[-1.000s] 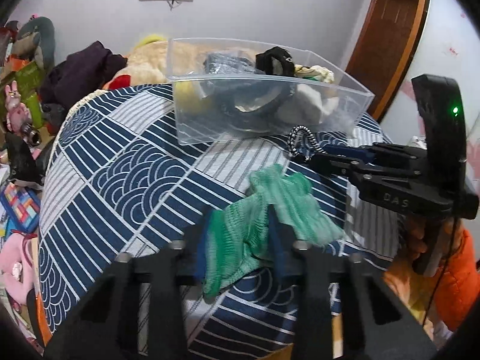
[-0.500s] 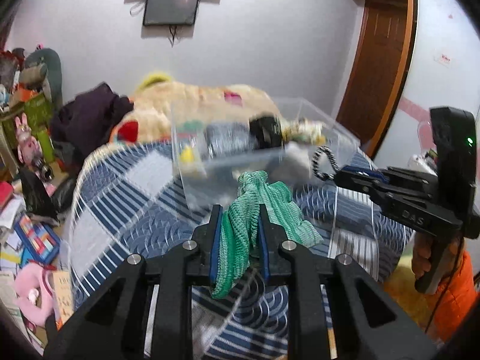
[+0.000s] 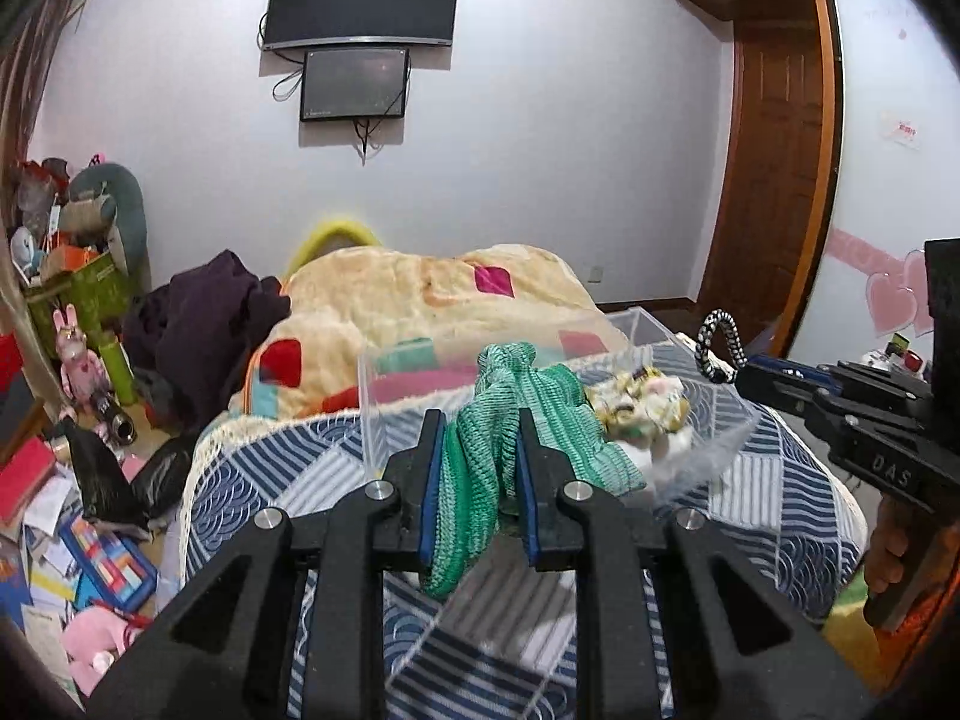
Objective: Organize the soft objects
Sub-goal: 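Carry the glove and hair tie into the clear box and open both tools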
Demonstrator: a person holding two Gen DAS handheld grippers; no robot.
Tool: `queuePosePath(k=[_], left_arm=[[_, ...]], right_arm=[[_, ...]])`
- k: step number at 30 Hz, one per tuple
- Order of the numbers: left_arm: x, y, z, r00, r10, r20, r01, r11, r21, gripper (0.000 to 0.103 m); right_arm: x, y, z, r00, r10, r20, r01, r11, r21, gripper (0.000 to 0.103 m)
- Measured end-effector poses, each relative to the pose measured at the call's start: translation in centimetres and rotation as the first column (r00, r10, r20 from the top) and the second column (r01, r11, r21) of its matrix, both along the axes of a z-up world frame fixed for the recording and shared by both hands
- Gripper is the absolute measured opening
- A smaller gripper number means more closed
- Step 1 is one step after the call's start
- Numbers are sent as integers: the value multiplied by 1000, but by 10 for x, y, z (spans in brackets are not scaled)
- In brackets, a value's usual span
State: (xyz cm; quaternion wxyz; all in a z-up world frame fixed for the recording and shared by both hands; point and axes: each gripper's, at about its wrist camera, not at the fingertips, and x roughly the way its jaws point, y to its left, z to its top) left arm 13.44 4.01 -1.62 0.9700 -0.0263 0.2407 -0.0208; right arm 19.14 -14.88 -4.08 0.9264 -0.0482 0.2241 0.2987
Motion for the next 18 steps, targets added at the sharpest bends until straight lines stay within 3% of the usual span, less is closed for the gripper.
queuePosePath(k=[6,18], left_arm=[[24,-5,-5,1000,1,-5,-1,1000,5,21],[64,-2,-51,991,9,-133,-7,1000,16,24]], right_arm=[[17,7,-5,1000,6,-26,-6,1000,-12,13],[38,40,-38,991,62,-119,-77,990,-119,17]])
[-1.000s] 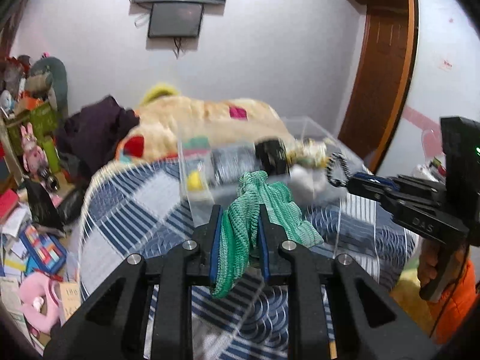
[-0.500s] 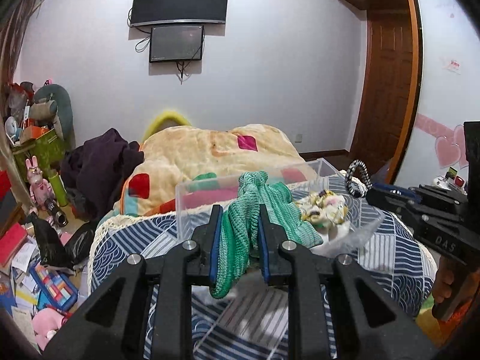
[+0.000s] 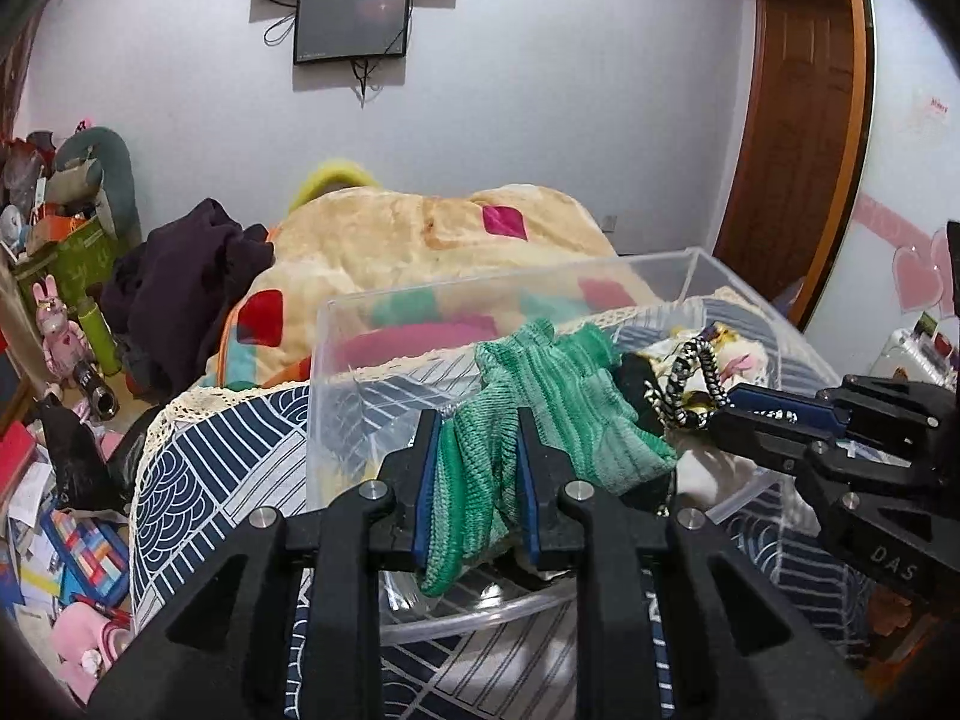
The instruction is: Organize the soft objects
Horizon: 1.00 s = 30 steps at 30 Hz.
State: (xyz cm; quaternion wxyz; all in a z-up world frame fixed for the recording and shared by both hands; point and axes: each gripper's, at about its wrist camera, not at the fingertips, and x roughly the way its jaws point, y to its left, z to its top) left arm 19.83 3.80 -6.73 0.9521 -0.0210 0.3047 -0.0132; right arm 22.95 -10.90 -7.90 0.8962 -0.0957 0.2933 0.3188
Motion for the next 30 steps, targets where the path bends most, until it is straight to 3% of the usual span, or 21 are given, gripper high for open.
queuePosePath(k=[4,6,11,15,20,23,25,28,30], left_arm=[[-6,-5,1,1000,-1,14,0,999,44,39],[-9,-3,2,1000,1,21,-1,999,38,50],[-25,6,10,999,12,46,-12,1000,6,66],[-43,8,21,997,13,79,-12,1000,-16,70],[-75,0,44,986,10,164,-8,1000,-12,78],[-96,-7,57,976,-4,219,9,1000,-24,80],[-110,-12,66,967,-4,254,11,1000,-26,85],[-126,-19,75,954,-2,300,8,1000,-19,99],[-138,-22,82,945,-6,328,13,1000,-20,102]], right_arm=[[-3,-2,3,1000,-5,18,6,1000,-12,23],[-3,-4,6,1000,-13,19,13,1000,-14,32],[-12,-17,15,998,-35,44,35,999,8,43],[-22,-27,26,996,-56,70,53,998,41,53],[-45,-44,50,990,-58,132,47,995,89,55],[-64,-53,62,982,-65,179,44,992,117,67],[-75,-59,69,976,-70,206,42,989,140,69],[-86,-65,76,971,-74,226,36,985,169,73],[-95,-70,81,966,-90,242,45,981,186,84]])
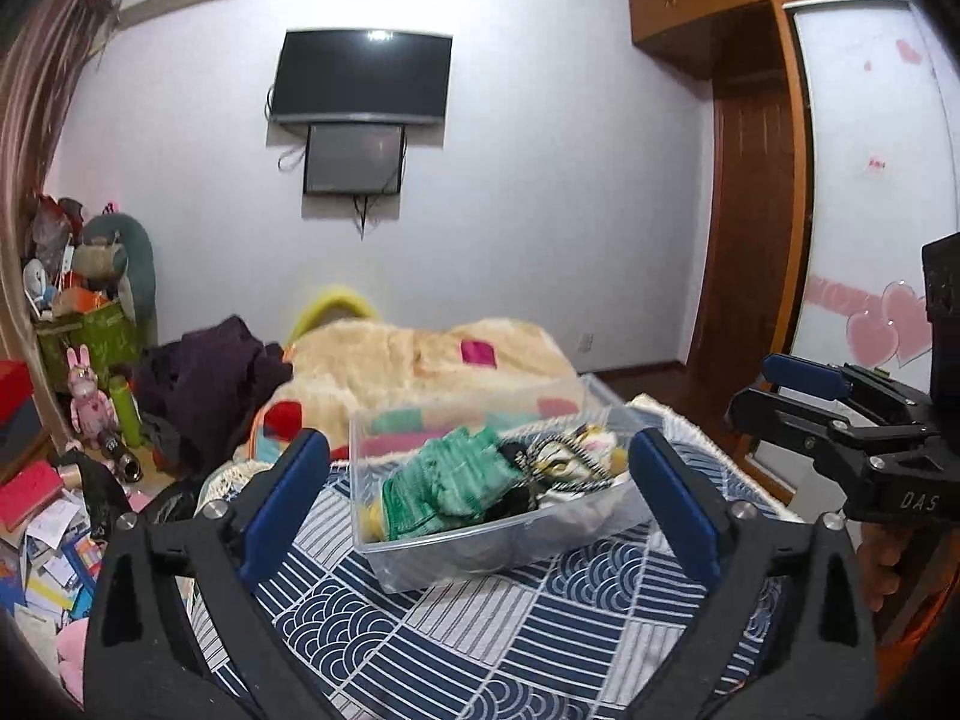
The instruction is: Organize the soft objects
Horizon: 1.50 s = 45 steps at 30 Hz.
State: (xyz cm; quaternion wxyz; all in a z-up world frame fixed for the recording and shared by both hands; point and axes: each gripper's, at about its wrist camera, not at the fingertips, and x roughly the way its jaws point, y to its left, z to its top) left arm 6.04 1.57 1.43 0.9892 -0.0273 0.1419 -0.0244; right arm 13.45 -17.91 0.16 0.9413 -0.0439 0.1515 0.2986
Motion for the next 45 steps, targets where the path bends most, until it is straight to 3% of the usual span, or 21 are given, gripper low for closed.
queuePosePath(k=[4,9,45], left_arm=[[-16,-4,7,1000,10,29,-10,1000,4,103],[-28,-6,8,998,39,57,-40,999,13,103],[-33,-6,5,997,34,70,-36,999,16,103]], right_arm=[[-14,-4,4,1000,-9,22,9,1000,23,86],[-22,-4,2,999,-17,46,15,999,33,98],[-29,-3,-2,998,-17,59,13,998,64,99]])
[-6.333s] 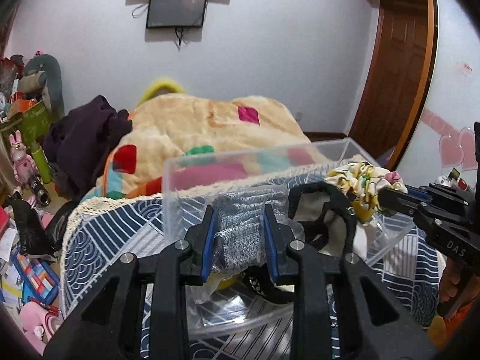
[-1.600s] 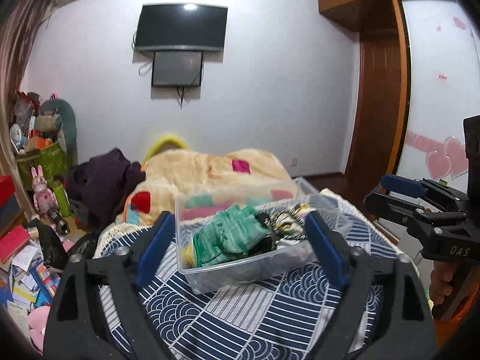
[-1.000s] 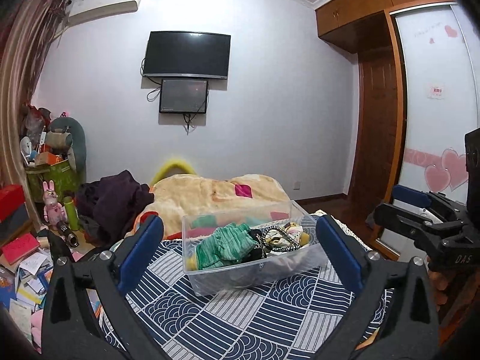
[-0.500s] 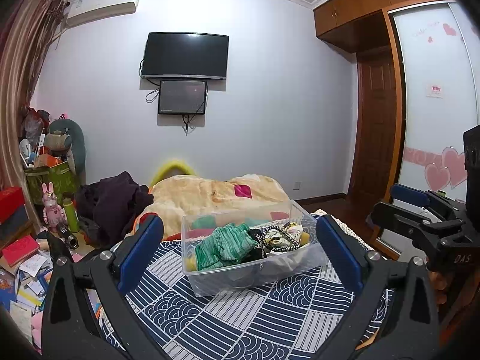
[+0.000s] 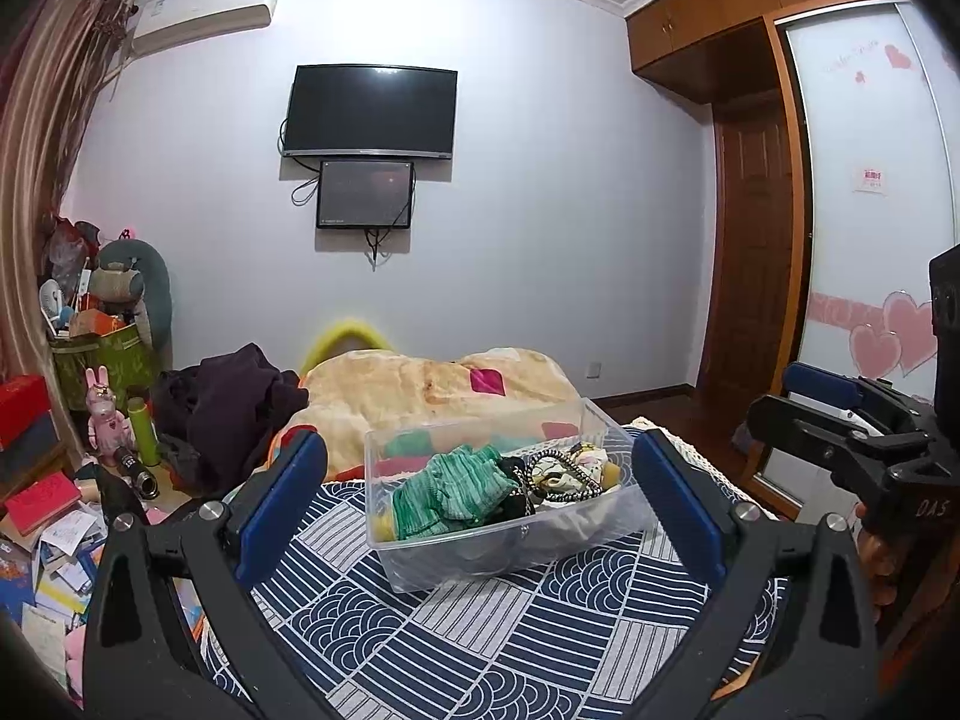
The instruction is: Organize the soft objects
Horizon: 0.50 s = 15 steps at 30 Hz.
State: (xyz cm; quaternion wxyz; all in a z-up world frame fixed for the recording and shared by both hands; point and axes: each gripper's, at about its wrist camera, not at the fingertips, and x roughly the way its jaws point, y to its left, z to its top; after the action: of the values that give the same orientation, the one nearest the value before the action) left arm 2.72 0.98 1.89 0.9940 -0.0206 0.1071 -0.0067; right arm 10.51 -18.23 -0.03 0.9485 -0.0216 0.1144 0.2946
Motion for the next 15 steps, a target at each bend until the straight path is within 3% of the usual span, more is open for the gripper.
queuePosePath(k=[15], left_arm=[[2,1,-1,1000,-16,-6,16,1000,-9,103]], right_arm=[[-2,3,1,1000,-10,2,10,1000,1,103]])
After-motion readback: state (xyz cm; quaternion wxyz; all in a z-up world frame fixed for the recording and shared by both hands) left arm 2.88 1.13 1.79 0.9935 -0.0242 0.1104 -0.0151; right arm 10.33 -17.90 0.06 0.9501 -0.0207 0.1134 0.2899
